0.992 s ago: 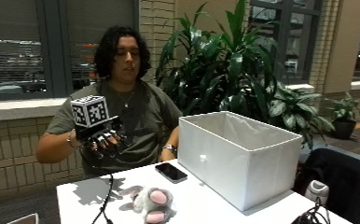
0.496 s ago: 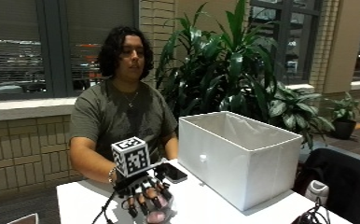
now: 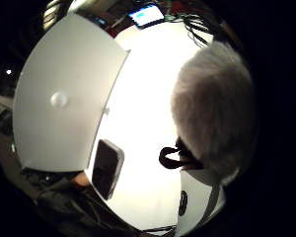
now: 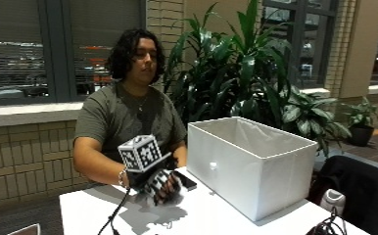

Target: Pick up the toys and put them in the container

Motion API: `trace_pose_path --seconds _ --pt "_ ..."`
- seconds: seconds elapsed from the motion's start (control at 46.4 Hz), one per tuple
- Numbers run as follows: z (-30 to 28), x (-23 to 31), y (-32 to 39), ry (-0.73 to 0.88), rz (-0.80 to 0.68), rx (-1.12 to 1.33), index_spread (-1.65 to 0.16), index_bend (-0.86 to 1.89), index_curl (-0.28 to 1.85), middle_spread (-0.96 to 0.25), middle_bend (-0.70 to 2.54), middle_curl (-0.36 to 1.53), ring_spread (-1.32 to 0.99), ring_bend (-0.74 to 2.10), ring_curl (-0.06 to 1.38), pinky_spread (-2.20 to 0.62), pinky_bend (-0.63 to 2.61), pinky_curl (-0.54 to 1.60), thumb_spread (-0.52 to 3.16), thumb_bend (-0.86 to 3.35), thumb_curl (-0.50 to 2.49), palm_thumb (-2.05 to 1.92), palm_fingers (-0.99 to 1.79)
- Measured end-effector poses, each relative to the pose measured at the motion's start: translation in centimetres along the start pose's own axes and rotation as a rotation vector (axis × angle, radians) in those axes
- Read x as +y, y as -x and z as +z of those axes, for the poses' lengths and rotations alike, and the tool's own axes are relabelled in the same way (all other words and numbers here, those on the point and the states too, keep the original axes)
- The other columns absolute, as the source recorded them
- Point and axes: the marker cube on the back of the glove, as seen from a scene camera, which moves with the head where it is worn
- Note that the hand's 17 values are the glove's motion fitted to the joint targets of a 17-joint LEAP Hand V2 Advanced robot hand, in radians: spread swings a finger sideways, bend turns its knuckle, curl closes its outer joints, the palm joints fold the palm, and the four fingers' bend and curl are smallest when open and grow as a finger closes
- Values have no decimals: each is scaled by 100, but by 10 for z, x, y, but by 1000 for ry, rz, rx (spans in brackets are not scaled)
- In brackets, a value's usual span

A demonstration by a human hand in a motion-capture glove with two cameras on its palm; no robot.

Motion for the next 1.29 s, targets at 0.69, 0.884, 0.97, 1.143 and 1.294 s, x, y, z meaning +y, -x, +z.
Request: trace_pose_path --seconds 0.69,0.884,0.97,1.143,1.294 --pt "-198 -91 310 -41 -432 -135 -36 6 13 -31 37 52 -34 101 46 -43 115 47 104 -9 50 24 58" --pt "-207 -50 239 -4 -445 -147 -36 19 18 -24 27 48 -32 81 37 -31 111 42 106 -6 41 4 27" --pt "-205 -19 195 46 -418 -136 -36 21 20 -22 25 47 -30 75 34 -26 109 40 107 -5 38 -1 24" --pt "-188 38 115 127 -301 37 -37 29 27 -15 16 44 -25 59 30 -16 108 39 108 -4 35 -3 6" --pt "-170 88 70 165 -251 112 -37 30 30 -11 17 41 -21 53 28 -10 106 37 108 -5 32 -4 4"
